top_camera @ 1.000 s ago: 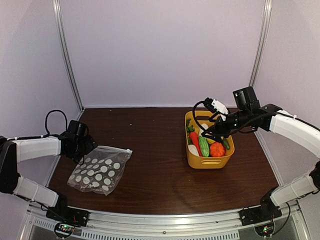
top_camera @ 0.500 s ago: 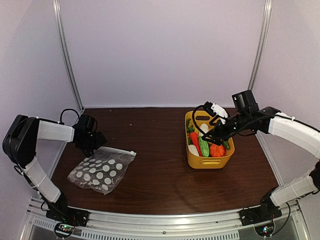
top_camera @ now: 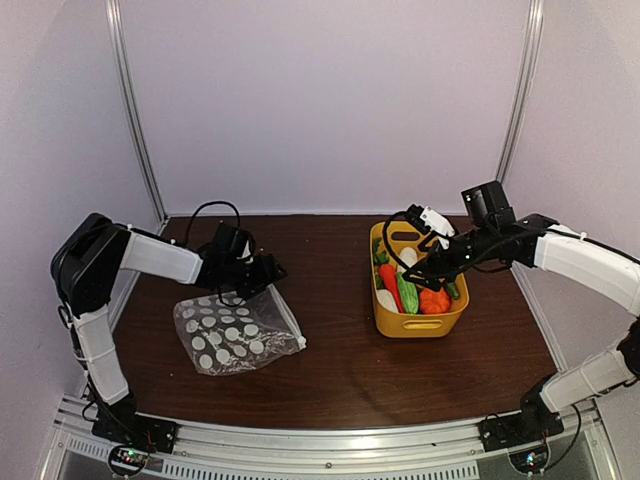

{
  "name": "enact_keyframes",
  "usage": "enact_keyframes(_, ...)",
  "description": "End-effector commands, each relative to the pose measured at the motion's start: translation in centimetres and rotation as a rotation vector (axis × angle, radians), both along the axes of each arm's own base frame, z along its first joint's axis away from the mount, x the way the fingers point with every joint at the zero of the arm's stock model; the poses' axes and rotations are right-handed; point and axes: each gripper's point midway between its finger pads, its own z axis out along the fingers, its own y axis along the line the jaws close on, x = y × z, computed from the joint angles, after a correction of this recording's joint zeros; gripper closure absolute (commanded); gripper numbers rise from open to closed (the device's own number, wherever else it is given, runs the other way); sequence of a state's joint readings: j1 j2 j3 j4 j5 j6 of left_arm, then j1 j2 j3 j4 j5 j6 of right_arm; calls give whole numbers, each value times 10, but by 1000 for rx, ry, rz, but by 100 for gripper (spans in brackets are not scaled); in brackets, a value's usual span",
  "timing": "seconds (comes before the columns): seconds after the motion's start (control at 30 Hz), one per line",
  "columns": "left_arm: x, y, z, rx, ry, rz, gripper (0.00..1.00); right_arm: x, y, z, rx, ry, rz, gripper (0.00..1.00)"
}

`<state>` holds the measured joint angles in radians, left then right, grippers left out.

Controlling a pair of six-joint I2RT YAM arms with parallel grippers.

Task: Place the food in the zip-top bag and seal the zipper
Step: Adjust the zipper food storage bag at the center of the board.

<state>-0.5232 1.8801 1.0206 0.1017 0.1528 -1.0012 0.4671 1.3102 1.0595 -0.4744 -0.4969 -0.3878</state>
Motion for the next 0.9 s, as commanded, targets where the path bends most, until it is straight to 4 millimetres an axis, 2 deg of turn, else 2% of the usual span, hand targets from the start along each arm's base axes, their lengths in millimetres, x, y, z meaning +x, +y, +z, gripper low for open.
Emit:
enact_keyframes(0.0, 7, -68, 35, -136, -130, -215, 25, 0, 2, -11, -3, 26, -9, 6)
enact_keyframes(0.07, 10, -79, 45, -120, -151, -253, 26, -1, 2, -10, 2, 26, -9, 6)
enact_keyframes(0.17, 18, -62, 63, 70, -116, -196, 26, 0, 2, -7, 3, 21, -13, 6)
enact_keyframes(0.2, 18, -57, 76, 156, -120, -184, 25, -1, 1, -6, 5, 18, -14, 6)
enact_keyframes(0.27, 11, -44, 102, 349, -139, -155, 25, 0, 0, -5, 9, 7, -20, 6)
enact_keyframes(0.33, -9, -41, 112, 484, -129, -165, 25, 2, -1, -5, 14, 0, -34, 6)
enact_keyframes(0.5, -49, -36, 95, 637, -54, -200, 30, 18, -6, -3, 24, -15, -113, 7)
enact_keyframes(0.6, -63, -45, 90, 727, -93, -243, 37, 31, -16, -5, 9, -37, -173, 7)
enact_keyframes(0.73, -76, -50, 85, 885, -66, -267, 41, 50, -42, -11, 6, -64, -314, 5)
enact_keyframes(0.87, -87, -43, 65, 990, -8, -261, 43, 53, -49, -10, 64, -43, -352, 4)
